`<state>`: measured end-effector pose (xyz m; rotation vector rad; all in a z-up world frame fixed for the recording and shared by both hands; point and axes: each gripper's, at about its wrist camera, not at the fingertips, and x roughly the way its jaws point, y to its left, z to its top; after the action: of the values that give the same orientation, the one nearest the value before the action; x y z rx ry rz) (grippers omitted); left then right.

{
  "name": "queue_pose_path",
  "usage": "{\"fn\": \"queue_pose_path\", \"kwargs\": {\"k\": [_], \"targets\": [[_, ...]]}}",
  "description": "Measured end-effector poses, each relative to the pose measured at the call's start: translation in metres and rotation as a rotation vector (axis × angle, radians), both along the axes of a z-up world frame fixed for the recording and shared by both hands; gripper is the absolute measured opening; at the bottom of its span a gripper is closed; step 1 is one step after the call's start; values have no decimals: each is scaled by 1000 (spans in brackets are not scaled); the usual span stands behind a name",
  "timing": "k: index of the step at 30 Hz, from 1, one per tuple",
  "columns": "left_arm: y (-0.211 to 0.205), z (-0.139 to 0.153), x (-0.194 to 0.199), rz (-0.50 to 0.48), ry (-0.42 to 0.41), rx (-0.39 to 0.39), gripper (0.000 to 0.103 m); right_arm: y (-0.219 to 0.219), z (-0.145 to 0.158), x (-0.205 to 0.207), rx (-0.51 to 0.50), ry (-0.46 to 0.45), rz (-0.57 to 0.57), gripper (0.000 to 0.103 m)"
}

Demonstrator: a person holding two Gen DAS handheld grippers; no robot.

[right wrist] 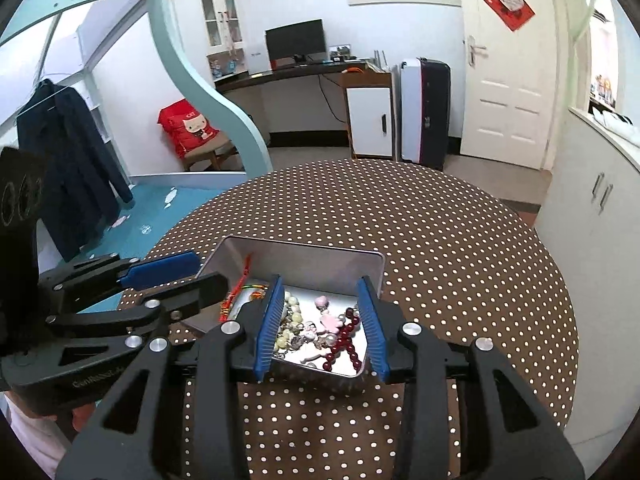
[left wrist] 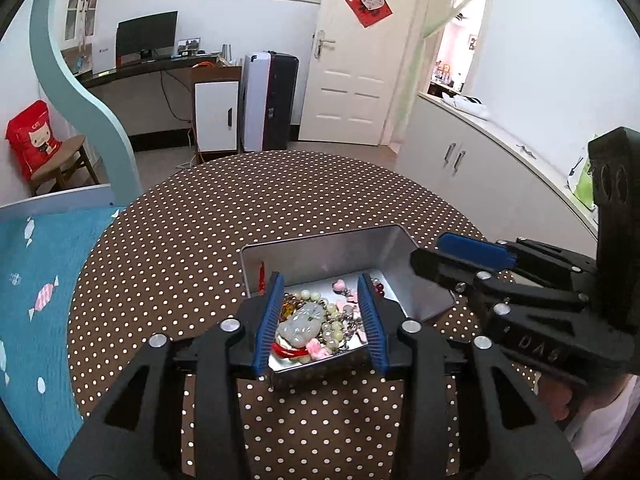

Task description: Organize jewelry

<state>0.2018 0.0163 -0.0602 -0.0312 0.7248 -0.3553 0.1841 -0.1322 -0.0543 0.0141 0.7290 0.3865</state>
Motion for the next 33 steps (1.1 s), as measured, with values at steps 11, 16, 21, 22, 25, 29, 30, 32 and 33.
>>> {"fn": "queue_pose_path", "kwargs": {"k": [11,16,21,22,25,29,30,32,33], "targets": [[11,16,-34,73,-73,16,71,-4,21,-39,-25,-84,-60,58],[11,31,-60,123,-129,31,81,-15,28,-60,-29,-121,-125,75],[8,51,-83,154,-188,49,89,-25,45,-84,-50,-204,-199,92],[9,55,-87,154,-200,46,89,-27,50,-91,-49,-231,-212,93],[6,68,-101,169,-252,51,90,-31,61,-106,-53,-308,-247,95],[-1,82,-121,191,-332,52,91,-38,69,-125,-45,-388,-302,95],[-2,84,-126,190,-344,49,91,-41,69,-126,-48,-398,-313,96],[-3,88,-132,181,-368,47,92,-41,68,-132,-56,-425,-328,96],[-4,90,-136,183,-382,48,92,-39,66,-135,-55,-435,-334,96]]}}
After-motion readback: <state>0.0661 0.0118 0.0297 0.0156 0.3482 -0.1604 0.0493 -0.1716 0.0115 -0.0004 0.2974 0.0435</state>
